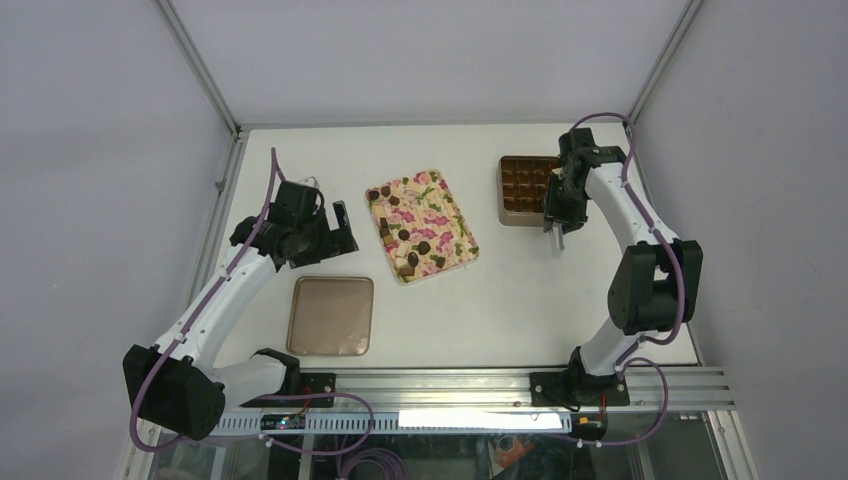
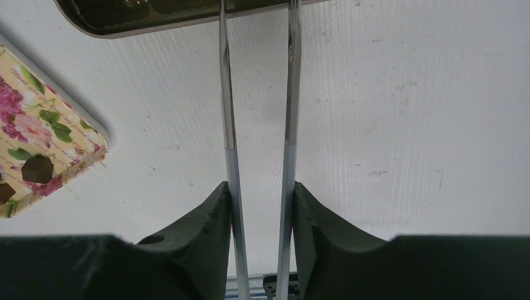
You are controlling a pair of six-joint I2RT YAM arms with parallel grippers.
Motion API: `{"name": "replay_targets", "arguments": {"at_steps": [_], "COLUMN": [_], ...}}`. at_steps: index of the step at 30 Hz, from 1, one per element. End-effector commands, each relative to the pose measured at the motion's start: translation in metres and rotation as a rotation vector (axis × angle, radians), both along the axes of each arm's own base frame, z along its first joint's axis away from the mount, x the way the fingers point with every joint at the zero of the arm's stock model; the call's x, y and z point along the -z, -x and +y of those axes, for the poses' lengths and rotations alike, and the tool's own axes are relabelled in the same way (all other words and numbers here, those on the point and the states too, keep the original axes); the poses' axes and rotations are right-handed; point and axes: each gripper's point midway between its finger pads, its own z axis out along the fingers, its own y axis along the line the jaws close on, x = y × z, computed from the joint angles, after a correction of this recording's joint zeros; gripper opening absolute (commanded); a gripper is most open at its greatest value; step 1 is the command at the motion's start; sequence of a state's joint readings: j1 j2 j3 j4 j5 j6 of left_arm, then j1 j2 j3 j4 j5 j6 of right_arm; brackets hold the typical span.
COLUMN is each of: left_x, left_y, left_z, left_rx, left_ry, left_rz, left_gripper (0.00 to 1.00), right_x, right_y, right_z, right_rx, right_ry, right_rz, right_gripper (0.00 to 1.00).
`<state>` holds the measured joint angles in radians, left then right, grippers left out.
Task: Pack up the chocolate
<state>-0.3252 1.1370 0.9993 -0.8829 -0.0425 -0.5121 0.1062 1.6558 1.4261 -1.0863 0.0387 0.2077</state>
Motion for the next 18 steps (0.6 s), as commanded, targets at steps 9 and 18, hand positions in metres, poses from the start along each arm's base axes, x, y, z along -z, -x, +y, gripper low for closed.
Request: {"name": "replay_targets", "arguments": {"at_steps": [9,18], "left_x": [-0.012,-0.012], "left_y": [-0.006,-0.005], "left_z": [0.000,-0.001], "left_rx": [-0.004,-0.002], "left_ry": [0.023,0.029], "left_rz": [-0.057,-0.057], "left_gripper": [0.99,0.99], "right_x": [-0.043,-0.044], "right_y": [-0.002,-0.004], "right_z": [-0.002,-0.004], "right_rx": [0.005,-0.005], "right_ry": [-0.014,0.000], "right_rz": [-0.126,-0.125], "right_gripper": [0.39,0.41]}}
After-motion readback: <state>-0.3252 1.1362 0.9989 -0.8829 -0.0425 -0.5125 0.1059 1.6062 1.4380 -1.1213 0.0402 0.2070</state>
